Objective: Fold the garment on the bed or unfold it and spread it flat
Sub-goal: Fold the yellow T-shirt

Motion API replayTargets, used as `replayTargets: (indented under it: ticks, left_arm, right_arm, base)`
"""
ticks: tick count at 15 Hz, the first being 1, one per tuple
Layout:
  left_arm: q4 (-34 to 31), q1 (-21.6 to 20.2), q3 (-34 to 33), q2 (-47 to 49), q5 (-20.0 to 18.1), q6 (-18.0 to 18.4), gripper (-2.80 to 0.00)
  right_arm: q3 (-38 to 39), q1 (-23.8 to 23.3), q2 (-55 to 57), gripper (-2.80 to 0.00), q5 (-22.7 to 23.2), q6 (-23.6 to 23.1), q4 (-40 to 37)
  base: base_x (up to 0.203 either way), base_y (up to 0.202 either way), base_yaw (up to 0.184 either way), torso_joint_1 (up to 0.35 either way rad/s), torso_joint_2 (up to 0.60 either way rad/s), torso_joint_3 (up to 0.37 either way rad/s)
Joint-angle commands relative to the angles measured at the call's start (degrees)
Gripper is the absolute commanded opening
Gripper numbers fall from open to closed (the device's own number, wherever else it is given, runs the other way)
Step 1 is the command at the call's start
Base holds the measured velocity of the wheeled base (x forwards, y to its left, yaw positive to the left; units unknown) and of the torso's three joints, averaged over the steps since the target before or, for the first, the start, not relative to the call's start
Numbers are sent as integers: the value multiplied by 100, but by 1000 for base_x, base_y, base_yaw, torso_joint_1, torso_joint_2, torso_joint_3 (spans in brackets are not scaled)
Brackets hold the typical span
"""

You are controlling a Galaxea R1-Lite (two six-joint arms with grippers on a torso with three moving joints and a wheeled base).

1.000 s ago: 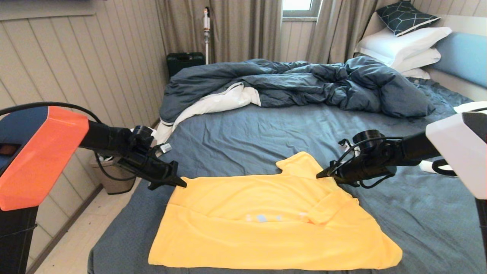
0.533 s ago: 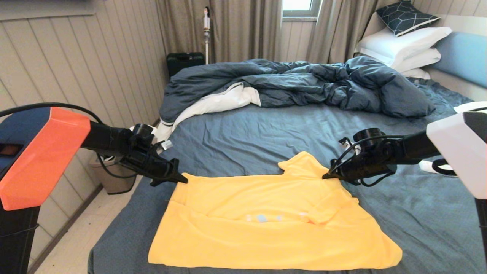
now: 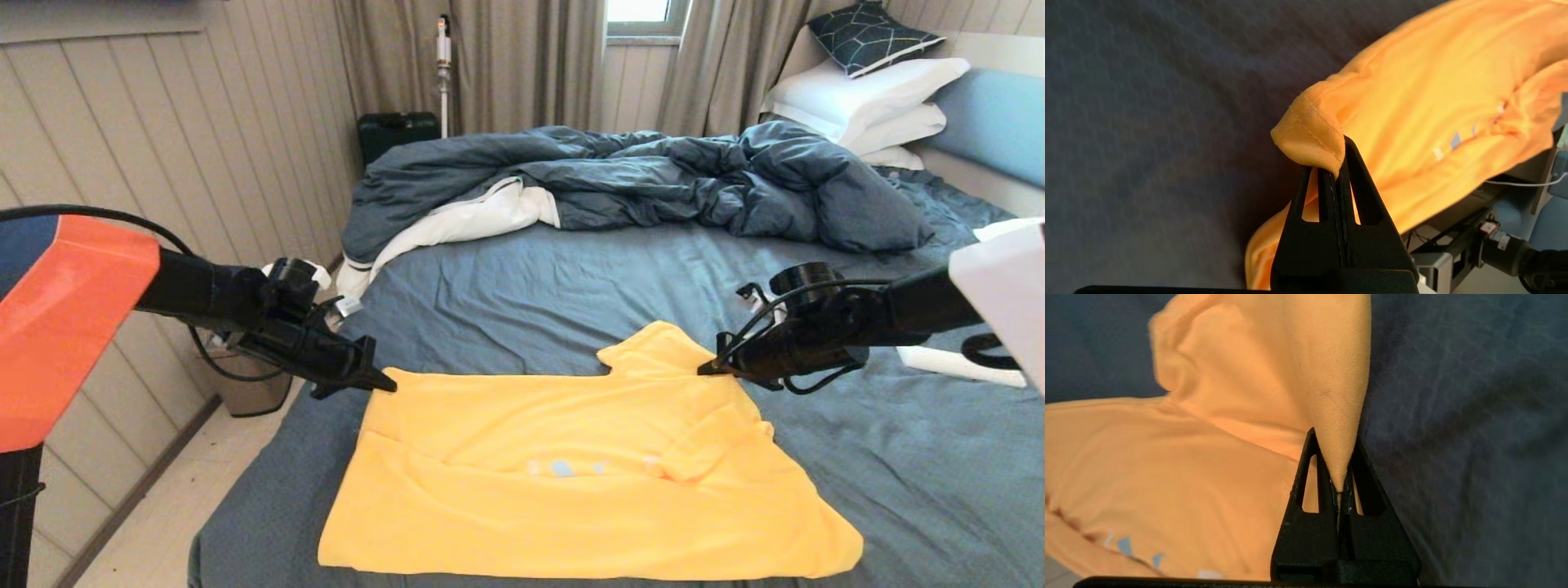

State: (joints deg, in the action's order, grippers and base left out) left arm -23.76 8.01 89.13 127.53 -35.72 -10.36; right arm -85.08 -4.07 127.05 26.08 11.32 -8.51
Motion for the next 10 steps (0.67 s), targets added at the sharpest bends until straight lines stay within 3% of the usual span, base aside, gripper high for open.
replayTargets:
  ticks: [1, 6, 10]
  left_arm:
    - [-15, -1, -237, -389, -16, 4, -280]
    - [-15, -1, -750, -858, 8, 24, -280]
    - [-6, -1, -1055, -1054, 12, 25, -280]
  right_arm:
    - [347, -12, -601, -280, 36, -22, -13]
    - [1195, -44, -1267, -280, 50, -113, 80]
    - [1951, -76, -1531, -280, 13, -208, 944]
  base:
    - [0, 0, 0, 0, 0, 0]
    - [0, 0, 0, 0, 0, 0]
    - [0, 0, 0, 0, 0, 0]
